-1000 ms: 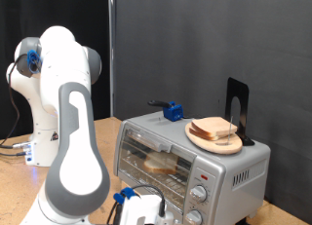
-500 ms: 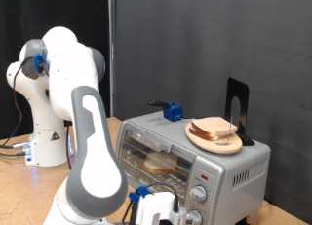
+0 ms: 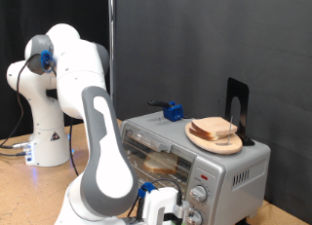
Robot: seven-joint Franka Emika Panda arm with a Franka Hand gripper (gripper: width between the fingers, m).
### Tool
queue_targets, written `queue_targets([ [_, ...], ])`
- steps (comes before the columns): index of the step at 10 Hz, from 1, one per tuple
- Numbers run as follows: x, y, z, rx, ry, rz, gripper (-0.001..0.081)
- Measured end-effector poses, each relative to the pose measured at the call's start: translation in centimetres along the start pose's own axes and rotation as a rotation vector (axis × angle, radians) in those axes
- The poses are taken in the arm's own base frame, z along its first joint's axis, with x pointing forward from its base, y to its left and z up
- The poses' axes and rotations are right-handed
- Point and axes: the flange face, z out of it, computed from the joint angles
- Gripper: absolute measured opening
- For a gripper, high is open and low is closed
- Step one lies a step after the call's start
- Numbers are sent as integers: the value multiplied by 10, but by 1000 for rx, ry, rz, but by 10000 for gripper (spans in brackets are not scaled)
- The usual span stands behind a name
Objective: Make a piece of toast with the oven
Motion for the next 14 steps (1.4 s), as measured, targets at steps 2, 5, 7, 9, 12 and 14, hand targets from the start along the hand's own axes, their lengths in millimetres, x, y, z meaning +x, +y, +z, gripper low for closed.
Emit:
queue_targets([
  [2, -3, -5, 6, 4, 9, -9, 805],
  [5, -3, -8, 14, 0, 28, -8, 805],
  [7, -3, -7, 17, -6, 28, 0, 805],
  [9, -3, 0, 22, -17, 23, 10, 805],
  [12, -3, 4, 25, -23, 25, 19, 805],
  [14, -3, 4, 25, -23, 25, 19, 805],
])
